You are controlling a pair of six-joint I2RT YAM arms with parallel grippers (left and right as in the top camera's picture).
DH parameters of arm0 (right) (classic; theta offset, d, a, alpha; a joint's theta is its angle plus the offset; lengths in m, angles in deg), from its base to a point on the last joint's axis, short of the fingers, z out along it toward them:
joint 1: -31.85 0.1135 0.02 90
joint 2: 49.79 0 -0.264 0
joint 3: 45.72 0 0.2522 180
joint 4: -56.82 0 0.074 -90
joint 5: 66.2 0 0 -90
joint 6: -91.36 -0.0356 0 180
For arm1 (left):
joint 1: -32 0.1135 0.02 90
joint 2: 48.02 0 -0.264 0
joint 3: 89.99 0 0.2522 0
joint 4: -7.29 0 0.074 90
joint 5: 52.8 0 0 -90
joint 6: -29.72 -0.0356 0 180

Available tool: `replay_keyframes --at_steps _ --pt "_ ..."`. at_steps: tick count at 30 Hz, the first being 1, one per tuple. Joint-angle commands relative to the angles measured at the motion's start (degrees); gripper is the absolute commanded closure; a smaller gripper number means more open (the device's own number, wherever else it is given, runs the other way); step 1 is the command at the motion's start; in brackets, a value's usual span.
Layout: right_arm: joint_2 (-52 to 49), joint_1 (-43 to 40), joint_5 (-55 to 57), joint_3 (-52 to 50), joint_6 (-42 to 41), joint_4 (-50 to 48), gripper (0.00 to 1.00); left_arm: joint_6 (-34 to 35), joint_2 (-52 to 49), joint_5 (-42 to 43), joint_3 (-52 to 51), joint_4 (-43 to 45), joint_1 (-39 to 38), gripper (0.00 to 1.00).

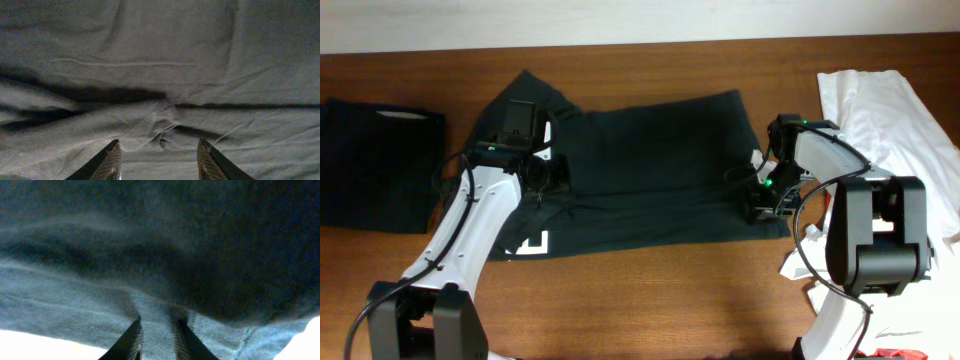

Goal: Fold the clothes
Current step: 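Move both grippers to the T-shirt's top corners and grasp them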

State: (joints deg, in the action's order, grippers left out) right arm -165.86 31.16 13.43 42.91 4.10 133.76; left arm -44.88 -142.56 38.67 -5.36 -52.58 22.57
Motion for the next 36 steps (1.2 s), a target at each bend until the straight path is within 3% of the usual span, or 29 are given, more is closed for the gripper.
replay_keyframes --at_steps 1,7,11,13,15,20,29,36 --pt "-1.51 -0.59 12.70 -3.30 -8.48 3.43 0.75 -0.50 -0.37 -0.48 0.15 -0.04 -0.15 0.51" --pt "-0.59 -1.57 13.84 -2.67 -11.19 4.94 0.74 -0.50 -0.37 -0.44 0.15 -0.02 -0.15 0.51" --pt "5.40 -1.60 8.66 3.17 -10.05 5.77 0.73 -2.29 -0.37 -0.63 2.21 0.52 -0.11 0.50" --pt "9.16 -1.57 6.49 8.04 -8.83 6.73 0.65 -2.29 -0.37 -0.85 5.73 0.57 0.76 0.47" --pt "11.45 -1.57 4.55 12.33 -8.55 7.17 0.44 -2.99 -0.98 -0.83 9.22 0.72 2.62 0.47" --pt "12.66 -1.57 4.52 16.44 -8.55 7.10 0.30 -5.18 -7.82 -0.63 15.37 4.09 8.90 0.47" --pt "12.63 -1.57 4.35 16.41 -8.57 8.83 0.26 -13.79 -31.12 -1.09 34.18 12.26 15.54 0.40" --pt "12.63 -1.53 4.31 16.41 -8.61 9.86 0.26 -15.69 -42.18 -1.01 35.06 28.92 16.52 0.40"
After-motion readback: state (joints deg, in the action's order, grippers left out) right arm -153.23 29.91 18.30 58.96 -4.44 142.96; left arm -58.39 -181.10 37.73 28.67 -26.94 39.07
